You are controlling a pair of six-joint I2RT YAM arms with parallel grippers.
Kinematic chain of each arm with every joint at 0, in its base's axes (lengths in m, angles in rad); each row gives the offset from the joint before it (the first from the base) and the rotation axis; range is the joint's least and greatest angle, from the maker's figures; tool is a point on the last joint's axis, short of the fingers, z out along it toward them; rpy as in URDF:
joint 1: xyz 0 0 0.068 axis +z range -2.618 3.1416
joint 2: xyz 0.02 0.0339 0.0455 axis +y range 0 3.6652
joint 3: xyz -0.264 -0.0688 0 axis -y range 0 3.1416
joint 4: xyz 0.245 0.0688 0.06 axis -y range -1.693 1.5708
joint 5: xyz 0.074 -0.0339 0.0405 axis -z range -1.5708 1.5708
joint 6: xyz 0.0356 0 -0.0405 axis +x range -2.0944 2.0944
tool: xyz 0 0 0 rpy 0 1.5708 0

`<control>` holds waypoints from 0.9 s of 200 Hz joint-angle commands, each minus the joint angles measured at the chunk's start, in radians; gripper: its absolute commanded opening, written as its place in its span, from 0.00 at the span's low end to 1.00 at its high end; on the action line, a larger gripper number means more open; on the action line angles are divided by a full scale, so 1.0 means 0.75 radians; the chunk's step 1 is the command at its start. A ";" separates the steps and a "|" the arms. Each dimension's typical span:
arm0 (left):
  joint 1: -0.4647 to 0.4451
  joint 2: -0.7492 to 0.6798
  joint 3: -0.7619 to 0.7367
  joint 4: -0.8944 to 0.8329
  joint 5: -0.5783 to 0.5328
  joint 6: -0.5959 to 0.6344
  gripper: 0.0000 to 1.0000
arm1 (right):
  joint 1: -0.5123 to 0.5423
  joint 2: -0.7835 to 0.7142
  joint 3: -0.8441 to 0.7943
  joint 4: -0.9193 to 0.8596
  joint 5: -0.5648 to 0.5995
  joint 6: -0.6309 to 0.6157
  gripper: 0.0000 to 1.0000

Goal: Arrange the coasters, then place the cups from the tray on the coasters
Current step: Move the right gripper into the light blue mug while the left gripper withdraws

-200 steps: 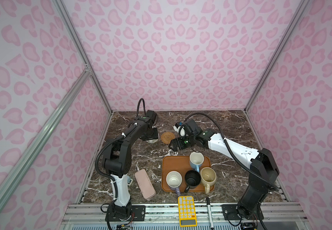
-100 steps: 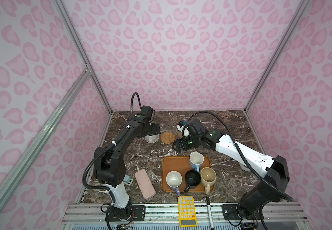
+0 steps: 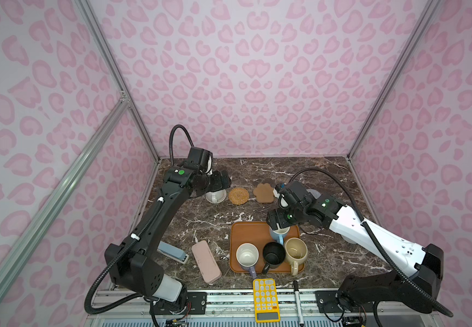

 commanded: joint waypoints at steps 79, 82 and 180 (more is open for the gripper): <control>-0.361 -0.195 -0.345 0.131 0.140 -0.234 0.97 | 0.001 -0.112 -0.210 -0.003 -0.041 0.131 0.51; -0.375 -0.196 -0.351 0.133 0.133 -0.243 0.97 | 0.000 -0.113 -0.219 0.001 -0.043 0.133 0.50; -0.582 -0.131 -0.437 0.196 0.033 -0.375 0.97 | 0.001 -0.100 -0.368 0.124 -0.087 0.156 0.21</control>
